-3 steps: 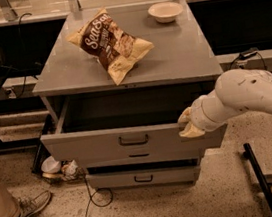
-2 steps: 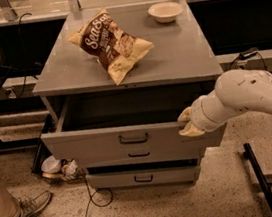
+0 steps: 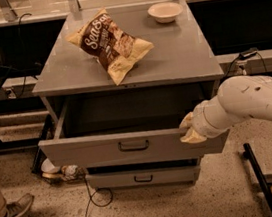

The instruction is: Open top drawer

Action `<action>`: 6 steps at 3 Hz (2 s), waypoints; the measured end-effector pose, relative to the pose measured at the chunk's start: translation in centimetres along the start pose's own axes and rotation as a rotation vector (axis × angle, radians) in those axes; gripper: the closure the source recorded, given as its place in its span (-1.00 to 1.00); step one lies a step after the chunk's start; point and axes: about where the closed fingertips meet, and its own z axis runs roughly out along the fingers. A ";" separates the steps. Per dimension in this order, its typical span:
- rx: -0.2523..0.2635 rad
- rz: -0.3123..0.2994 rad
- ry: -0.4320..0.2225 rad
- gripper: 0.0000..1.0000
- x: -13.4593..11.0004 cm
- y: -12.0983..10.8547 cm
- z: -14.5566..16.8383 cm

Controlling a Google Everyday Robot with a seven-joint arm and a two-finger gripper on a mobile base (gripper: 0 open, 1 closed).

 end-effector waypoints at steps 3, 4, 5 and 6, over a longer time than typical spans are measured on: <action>-0.003 -0.003 0.000 -1.00 -0.1 0.1 0.1; -0.004 -0.003 0.000 -1.00 -0.1 0.1 0.1; -0.057 -0.034 0.035 -1.00 -0.3 0.1 1.1; -0.121 -0.037 0.088 -1.00 0.2 0.1 2.0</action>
Offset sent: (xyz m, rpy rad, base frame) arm 0.0000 0.0000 0.0001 0.0000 0.0000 0.0000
